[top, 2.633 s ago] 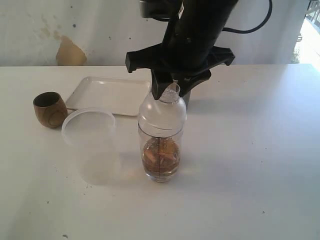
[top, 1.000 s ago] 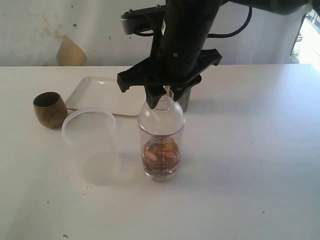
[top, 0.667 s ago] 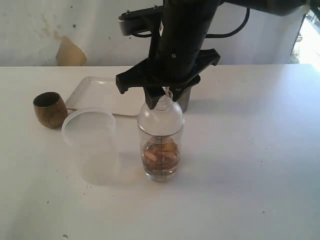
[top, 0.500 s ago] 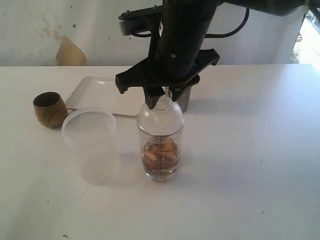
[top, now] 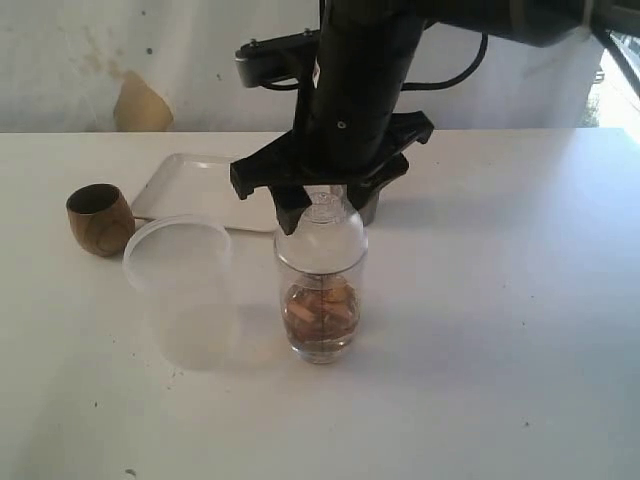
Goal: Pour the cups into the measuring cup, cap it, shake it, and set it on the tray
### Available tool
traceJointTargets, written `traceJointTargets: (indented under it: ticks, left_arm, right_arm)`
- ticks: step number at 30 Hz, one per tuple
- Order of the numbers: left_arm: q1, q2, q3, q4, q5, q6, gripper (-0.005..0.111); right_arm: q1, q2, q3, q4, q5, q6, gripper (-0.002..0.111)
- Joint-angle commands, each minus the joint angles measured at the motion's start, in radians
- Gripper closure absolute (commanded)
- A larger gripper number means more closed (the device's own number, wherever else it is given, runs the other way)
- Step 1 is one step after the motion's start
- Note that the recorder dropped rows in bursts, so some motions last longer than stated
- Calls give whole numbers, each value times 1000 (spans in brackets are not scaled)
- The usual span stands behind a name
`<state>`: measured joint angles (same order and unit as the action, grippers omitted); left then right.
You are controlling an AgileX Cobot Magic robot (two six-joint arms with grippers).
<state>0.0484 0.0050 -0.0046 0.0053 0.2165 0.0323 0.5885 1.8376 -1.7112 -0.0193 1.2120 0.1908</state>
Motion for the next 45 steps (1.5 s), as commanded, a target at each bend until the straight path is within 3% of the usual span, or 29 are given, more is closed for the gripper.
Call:
traceJointTargets:
  ticks: [1,20,22,23,25,45]
  left_arm:
    - [1,-5,5,3,-7,-5,107]
    - [1,-5,5,3,-7,-5,107]
    - [1,-5,5,3,-7,-5,107]
    - [1,-5,5,3,-7,-5,107]
    - [1,-5,5,3,-7,-5,107]
    - [1,-5,5,3,-7,-5,107]
  right_arm:
    - [-1,12,-9,5,9,-8,42]
    - [-1,-77,-40,1,9,-10,45]
    - [-1,-97,-58,0,9,-10,59]
    - [-1,-111,-57,0,9,-23,80]
    - [-1,-113,-57,0,9,-59,108]
    - [-1,-14,-10,19,9,-58,108]
